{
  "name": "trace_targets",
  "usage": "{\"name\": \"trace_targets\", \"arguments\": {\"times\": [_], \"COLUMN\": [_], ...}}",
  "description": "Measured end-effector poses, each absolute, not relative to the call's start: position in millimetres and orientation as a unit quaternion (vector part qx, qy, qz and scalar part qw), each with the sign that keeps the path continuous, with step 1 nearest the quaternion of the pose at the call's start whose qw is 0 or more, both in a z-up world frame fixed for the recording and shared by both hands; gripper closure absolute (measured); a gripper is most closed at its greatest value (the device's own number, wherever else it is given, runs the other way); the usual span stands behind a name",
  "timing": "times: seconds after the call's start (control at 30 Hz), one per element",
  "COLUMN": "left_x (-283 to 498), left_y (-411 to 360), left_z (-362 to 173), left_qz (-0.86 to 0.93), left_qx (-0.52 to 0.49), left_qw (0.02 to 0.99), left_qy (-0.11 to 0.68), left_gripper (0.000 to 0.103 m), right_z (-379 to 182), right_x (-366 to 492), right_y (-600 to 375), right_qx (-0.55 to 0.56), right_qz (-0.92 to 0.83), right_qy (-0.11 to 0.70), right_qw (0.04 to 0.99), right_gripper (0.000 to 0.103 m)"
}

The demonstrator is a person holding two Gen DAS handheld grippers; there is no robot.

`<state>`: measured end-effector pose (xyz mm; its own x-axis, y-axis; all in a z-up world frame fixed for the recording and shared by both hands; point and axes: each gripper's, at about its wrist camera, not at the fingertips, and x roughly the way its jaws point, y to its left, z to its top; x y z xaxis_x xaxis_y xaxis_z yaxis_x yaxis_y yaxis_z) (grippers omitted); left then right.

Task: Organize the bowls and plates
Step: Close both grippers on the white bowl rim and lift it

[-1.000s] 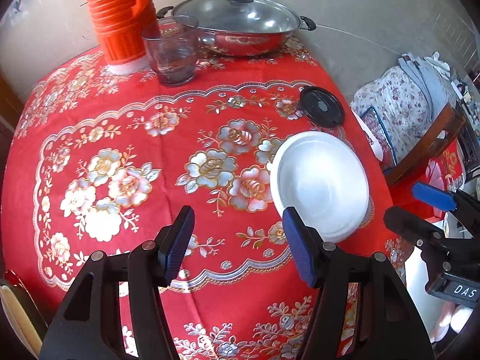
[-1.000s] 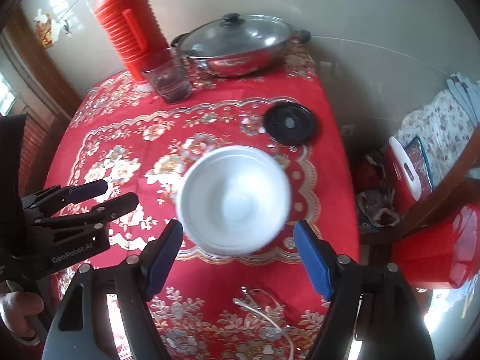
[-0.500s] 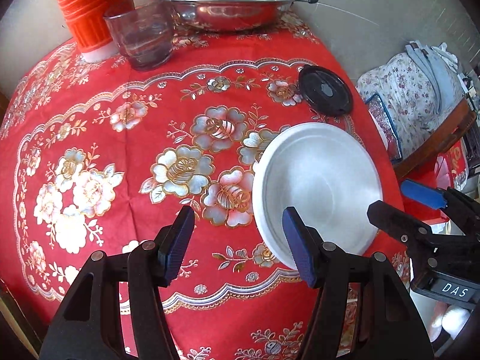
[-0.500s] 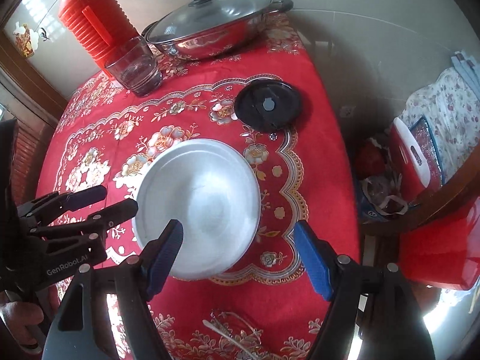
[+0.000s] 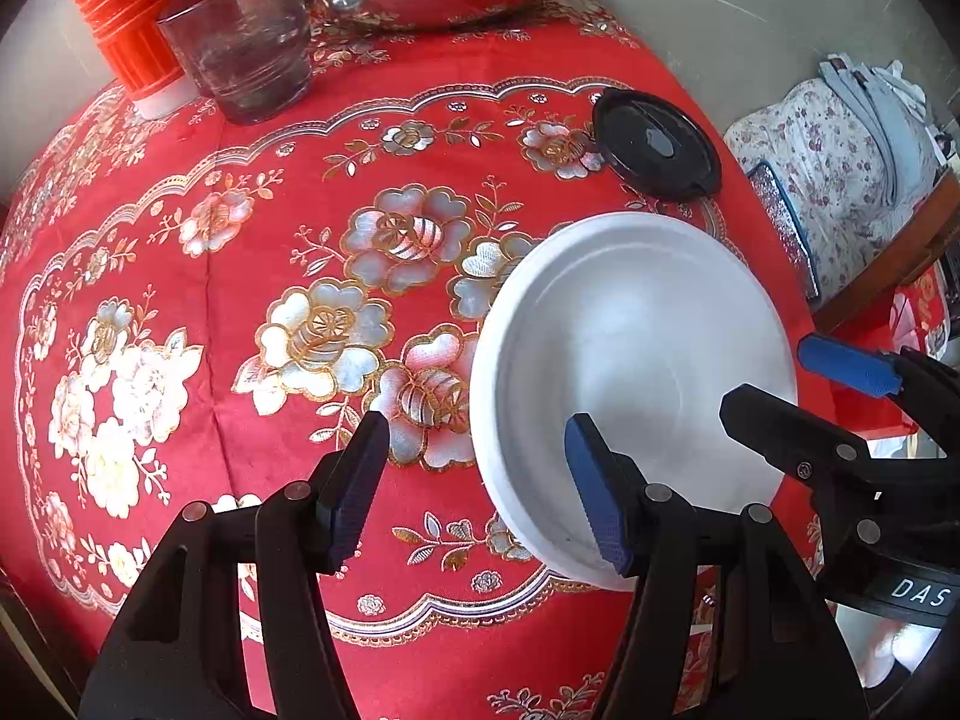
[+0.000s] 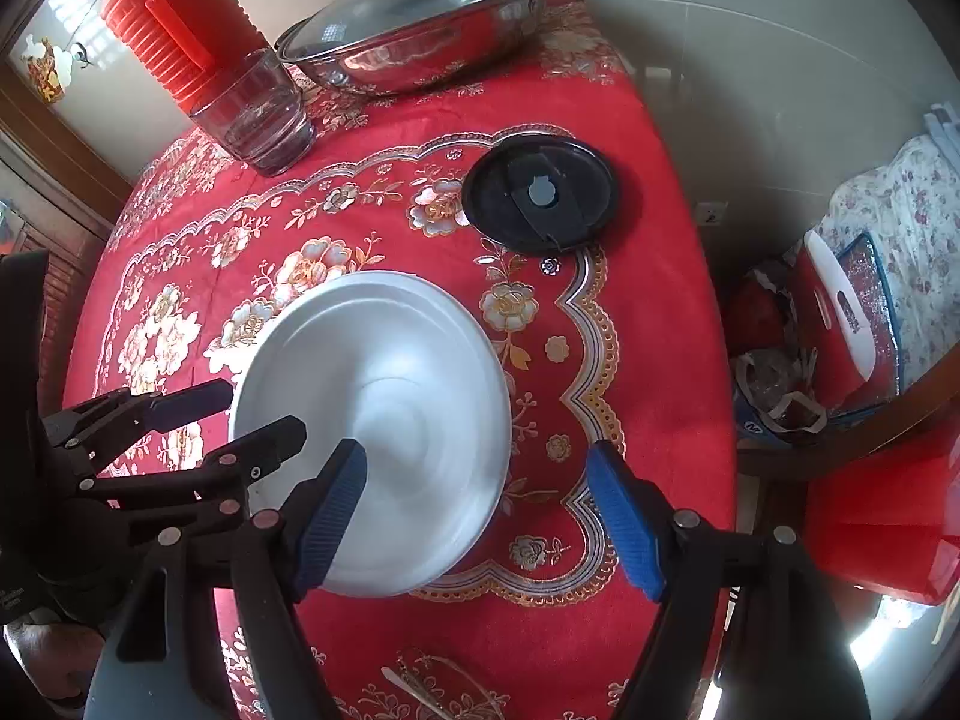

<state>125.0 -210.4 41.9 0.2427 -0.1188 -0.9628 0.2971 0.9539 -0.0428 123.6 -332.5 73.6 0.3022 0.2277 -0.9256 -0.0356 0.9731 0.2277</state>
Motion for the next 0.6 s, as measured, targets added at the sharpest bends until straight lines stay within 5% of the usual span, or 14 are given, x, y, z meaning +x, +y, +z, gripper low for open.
{"name": "trace_targets", "arguments": {"times": [0.2, 0.23, 0.37, 0.6], "left_x": [126, 126, 127, 126], "left_y": [-218, -218, -219, -213], "left_z": [33, 31, 30, 30], "left_qz": [-0.145, -0.146, -0.143, -0.136], "left_qx": [0.069, 0.066, 0.077, 0.076], "left_qw": [0.779, 0.777, 0.776, 0.776], "left_qy": [0.606, 0.608, 0.609, 0.611], "left_gripper": [0.042, 0.050, 0.075, 0.077], "right_z": [67, 66, 71, 70], "right_x": [125, 125, 120, 118], "right_y": [-329, -328, -324, -311], "right_qx": [0.073, 0.073, 0.071, 0.063], "right_qz": [0.098, 0.100, 0.107, 0.117], "right_qy": [0.590, 0.589, 0.579, 0.576], "right_qw": [0.798, 0.798, 0.805, 0.807], "right_gripper": [0.060, 0.063, 0.070, 0.073]}}
